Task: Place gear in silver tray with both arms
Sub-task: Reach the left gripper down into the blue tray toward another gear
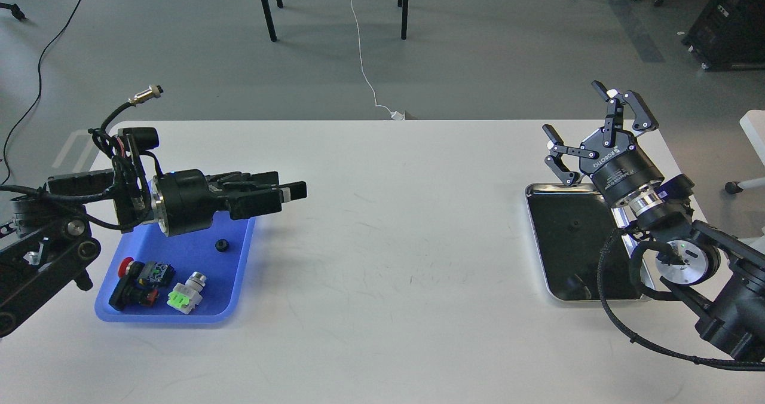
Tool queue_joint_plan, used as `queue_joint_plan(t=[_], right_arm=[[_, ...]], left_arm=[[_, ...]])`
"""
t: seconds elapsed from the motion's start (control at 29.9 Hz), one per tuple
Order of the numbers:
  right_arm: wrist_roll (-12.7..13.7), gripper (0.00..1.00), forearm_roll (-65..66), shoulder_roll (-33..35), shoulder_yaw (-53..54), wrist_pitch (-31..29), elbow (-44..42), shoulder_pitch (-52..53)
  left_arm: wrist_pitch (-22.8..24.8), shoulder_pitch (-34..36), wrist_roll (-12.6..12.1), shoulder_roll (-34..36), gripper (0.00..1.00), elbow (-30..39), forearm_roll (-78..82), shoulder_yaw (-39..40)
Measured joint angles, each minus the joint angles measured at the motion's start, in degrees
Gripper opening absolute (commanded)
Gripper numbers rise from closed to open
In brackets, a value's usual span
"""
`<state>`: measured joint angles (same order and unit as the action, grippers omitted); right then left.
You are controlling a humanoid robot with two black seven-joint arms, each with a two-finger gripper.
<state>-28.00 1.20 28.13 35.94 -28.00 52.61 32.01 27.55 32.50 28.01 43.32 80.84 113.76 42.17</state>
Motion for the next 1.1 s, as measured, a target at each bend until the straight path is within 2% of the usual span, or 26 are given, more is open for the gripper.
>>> queue_joint_plan(t=[0.07,0.23,0.4,0.5,0.7,0.94,1.04,1.1], right_arm=[[0.0,0.99,0.1,0.1,0.0,0.0,0.0,0.0],[0.0,0.99,0.3,0.3,-0.1,0.0,0.1,0.1],[0.0,0.99,0.5,0.4,-0.3,0.0,0.0,0.2],[0.0,0.99,0.6,0.4,-0.3,0.0,0.0,0.2],[0.0,0.99,0.6,1.1,-0.3,0.0,0.0,0.3],[0.0,0.99,0.6,2.1,-0.4,0.0,-0.1,0.2],[0.0,0.99,0.6,2.2,-0.5,0.0,-0.1,0.2],[0.0,0.99,0.6,2.2,-0.5,0.0,0.0,0.2]], left_arm=[[-0.4,4.6,0.0,1.3,0.95,-1.4,7.6,-5.5],[-2.8,13.7,0.0,2.5,0.9,-6.4,11.1,-20.4],[-3.4,21.5,0.0,1.7,0.79,-12.9,11.3,-34.2],[-3.5,22.3,0.0,0.3,0.69,-15.5,11.3,-36.4],[-4.5,21.2,0.0,-0.7,0.64,-20.4,11.3,-37.2],[-5.0,20.3,0.0,-0.4,0.62,-20.9,11.2,-37.5],[-5.0,19.9,0.0,-0.4,0.5,-20.9,11.2,-37.5],[-5.0,19.7,0.0,-0.3,0.5,-20.9,11.2,-37.5]])
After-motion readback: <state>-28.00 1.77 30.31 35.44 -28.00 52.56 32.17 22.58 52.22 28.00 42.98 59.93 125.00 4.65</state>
